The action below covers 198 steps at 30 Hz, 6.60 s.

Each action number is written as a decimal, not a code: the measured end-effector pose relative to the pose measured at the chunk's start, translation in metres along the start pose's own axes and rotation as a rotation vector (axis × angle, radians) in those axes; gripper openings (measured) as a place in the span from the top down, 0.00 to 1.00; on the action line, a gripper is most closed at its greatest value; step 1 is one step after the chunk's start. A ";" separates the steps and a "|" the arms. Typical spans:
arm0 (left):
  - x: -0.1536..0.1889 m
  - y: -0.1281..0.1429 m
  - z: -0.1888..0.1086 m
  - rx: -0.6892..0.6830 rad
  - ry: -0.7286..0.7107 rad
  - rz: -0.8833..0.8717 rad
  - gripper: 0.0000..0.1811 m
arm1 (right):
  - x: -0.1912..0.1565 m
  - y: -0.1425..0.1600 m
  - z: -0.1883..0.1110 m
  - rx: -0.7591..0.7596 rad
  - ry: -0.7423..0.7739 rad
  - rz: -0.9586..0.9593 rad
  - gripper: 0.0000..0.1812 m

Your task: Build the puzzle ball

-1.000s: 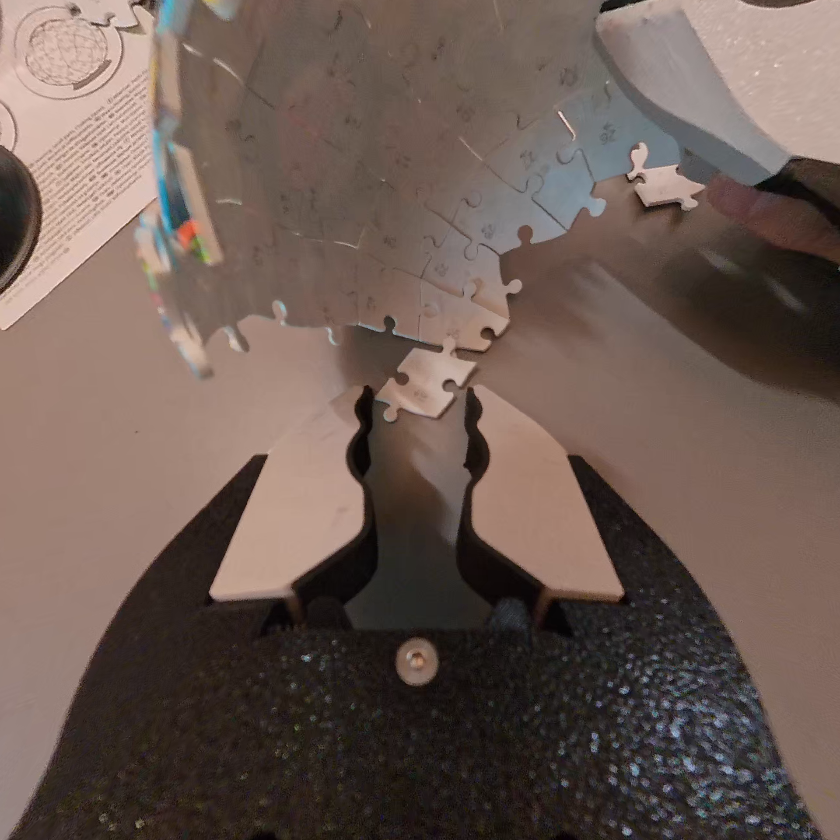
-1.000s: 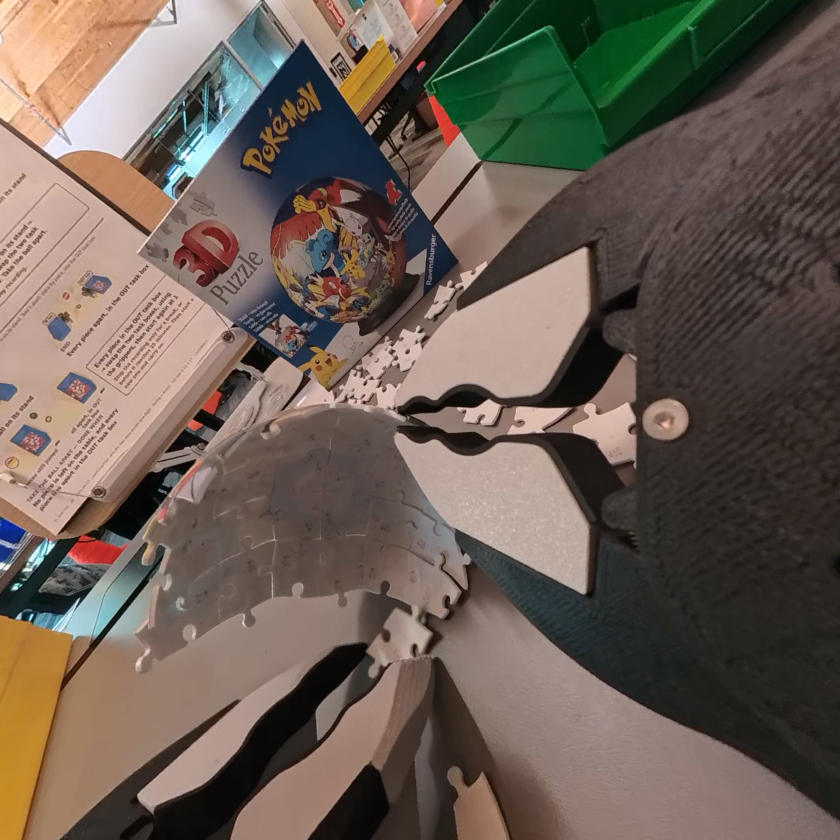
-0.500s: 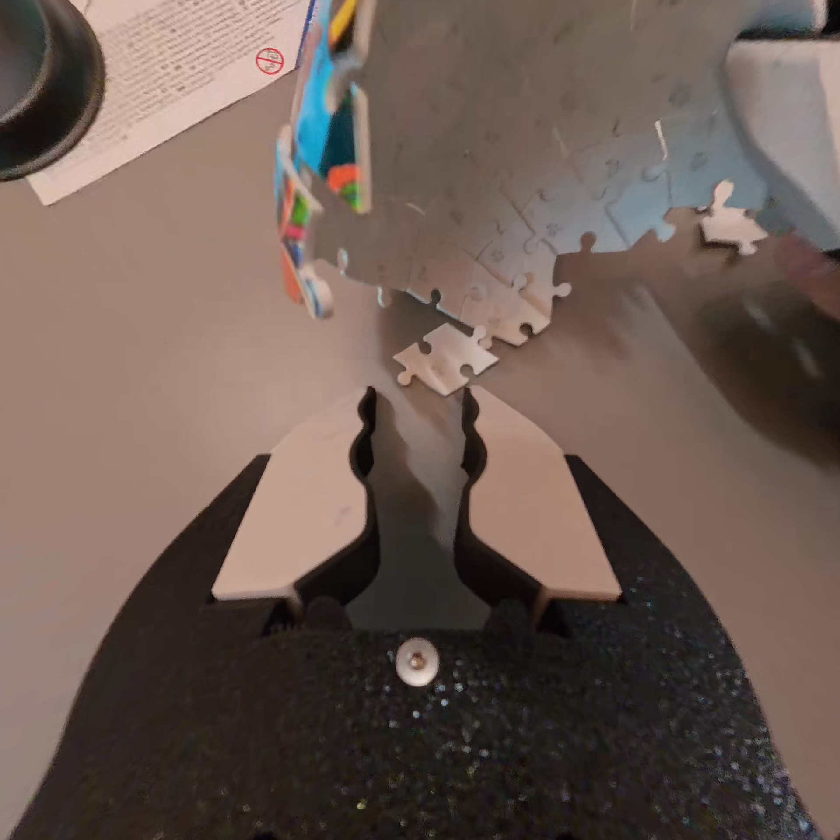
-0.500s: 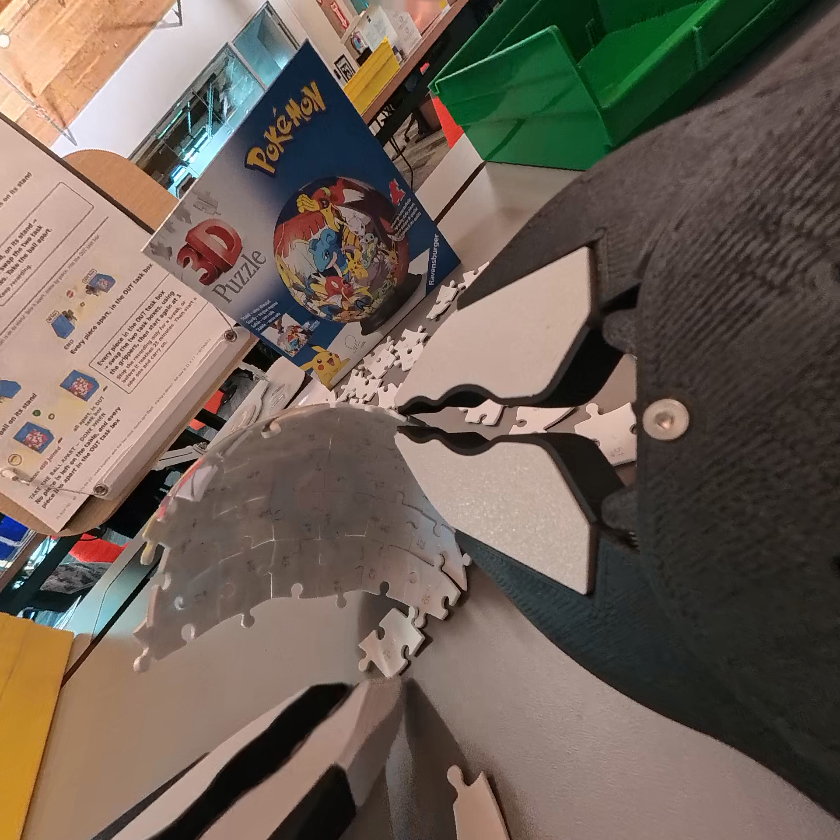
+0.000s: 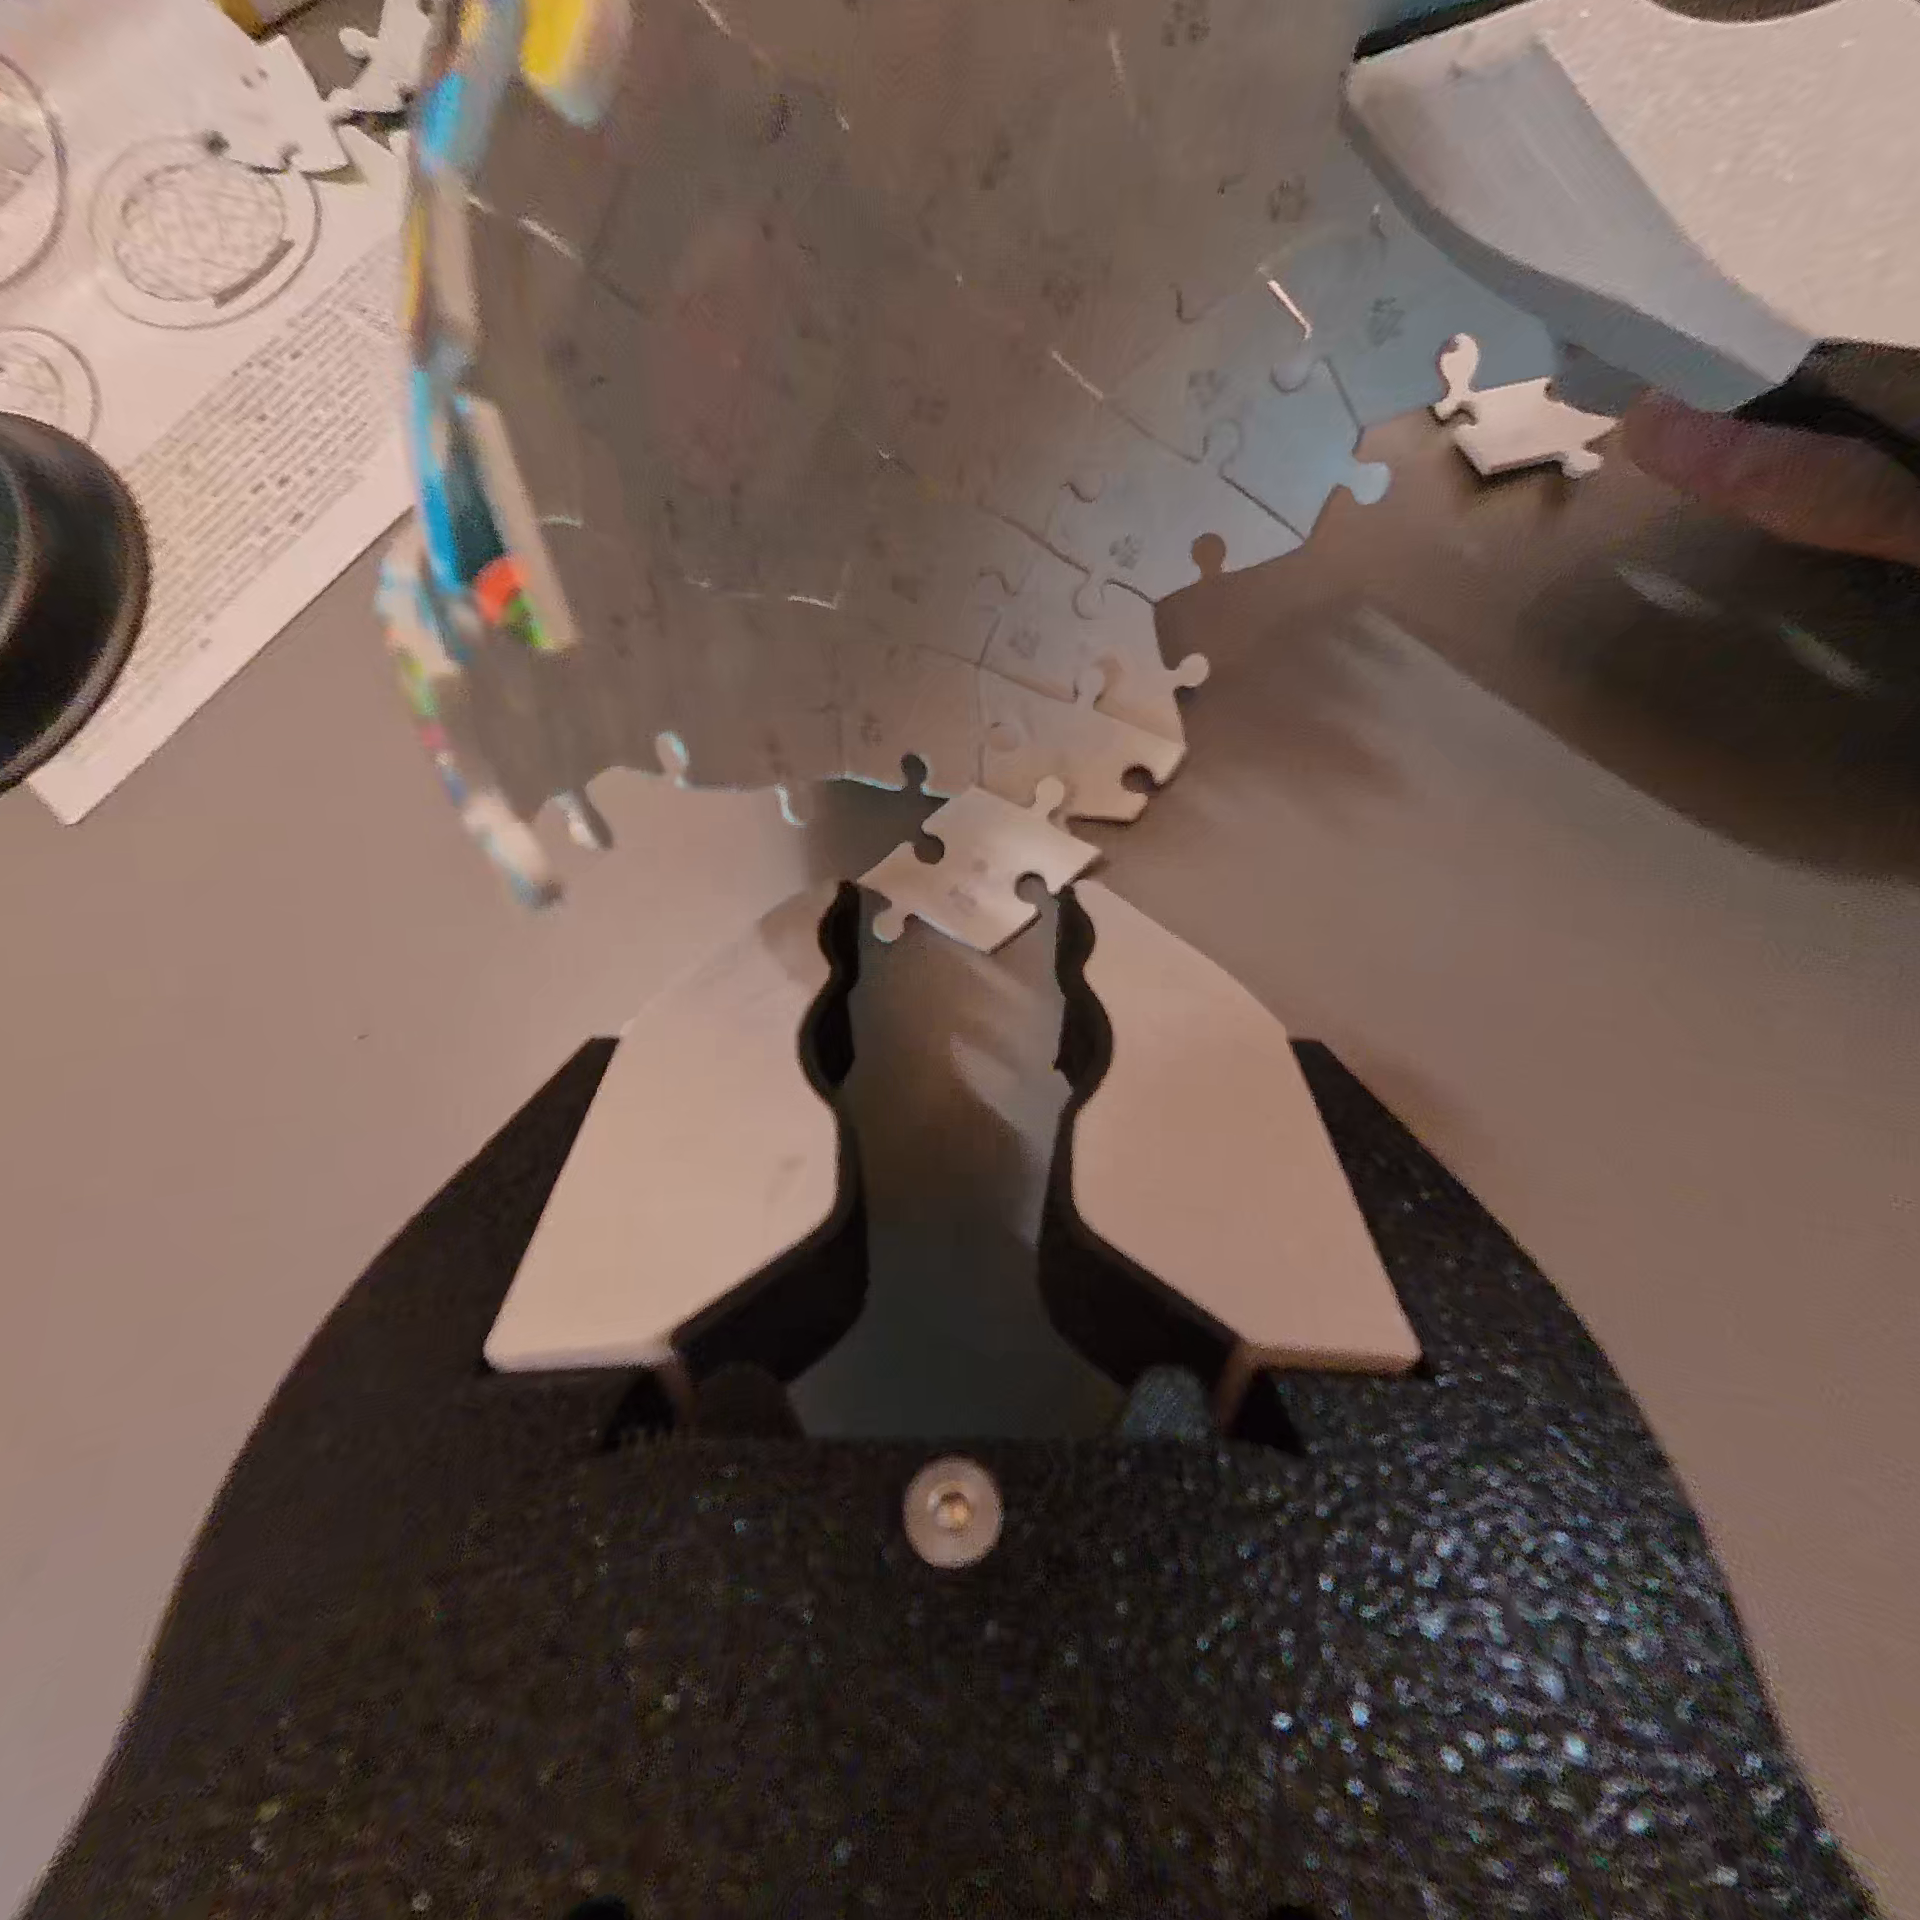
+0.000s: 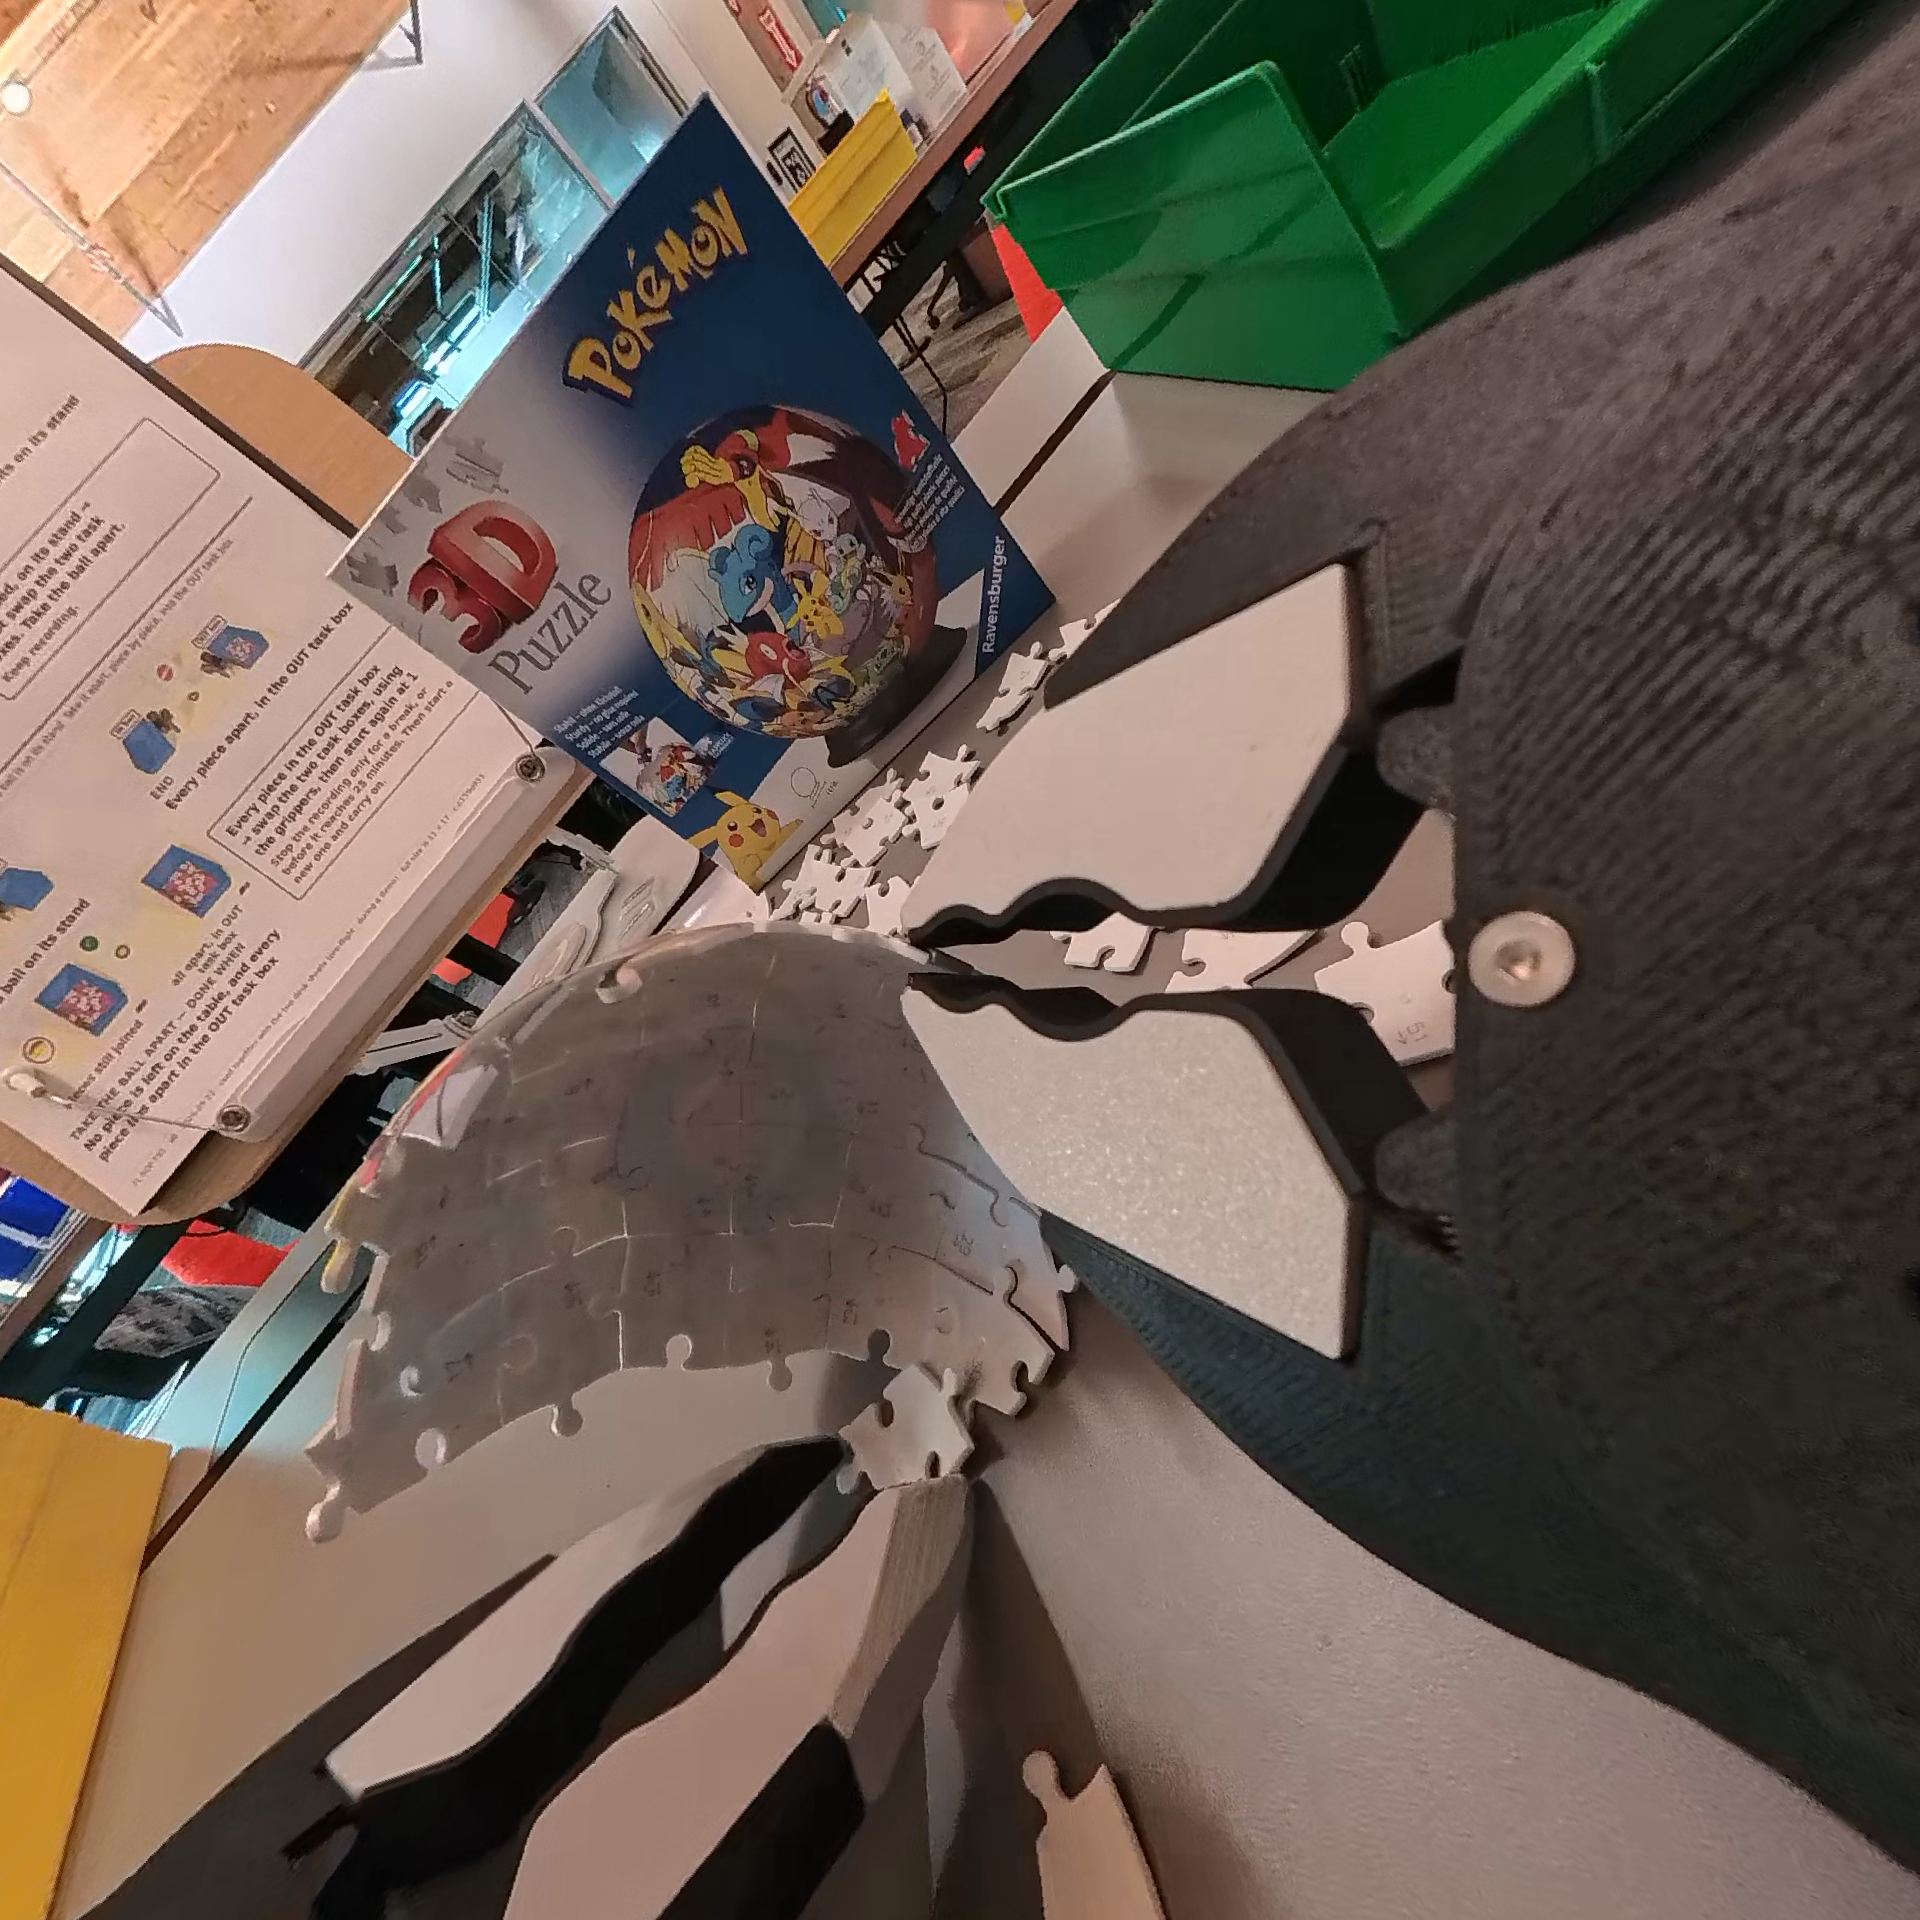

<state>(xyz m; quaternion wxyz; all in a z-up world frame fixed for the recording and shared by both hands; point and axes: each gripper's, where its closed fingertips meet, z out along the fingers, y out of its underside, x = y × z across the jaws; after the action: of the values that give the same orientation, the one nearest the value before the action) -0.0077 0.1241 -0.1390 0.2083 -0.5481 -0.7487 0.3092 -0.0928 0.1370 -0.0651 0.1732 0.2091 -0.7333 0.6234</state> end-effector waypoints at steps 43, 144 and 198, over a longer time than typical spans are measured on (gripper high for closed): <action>0.015 0.003 -0.005 -0.075 -0.031 0.036 0.85 | -0.001 -0.001 0.000 0.010 -0.004 -0.002 0.97; 0.019 -0.026 0.023 -0.083 -0.155 0.555 1.00 | -0.003 -0.008 -0.003 0.059 -0.010 -0.009 0.97; 0.024 -0.018 0.015 -0.012 -0.123 0.466 1.00 | -0.005 -0.018 -0.006 0.129 -0.008 -0.015 0.97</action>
<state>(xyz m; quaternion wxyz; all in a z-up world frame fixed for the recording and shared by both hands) -0.0378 0.1397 -0.1383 0.0823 -0.6875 -0.6151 0.3772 -0.0793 0.1410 -0.0515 0.1613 0.2278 -0.6908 0.6670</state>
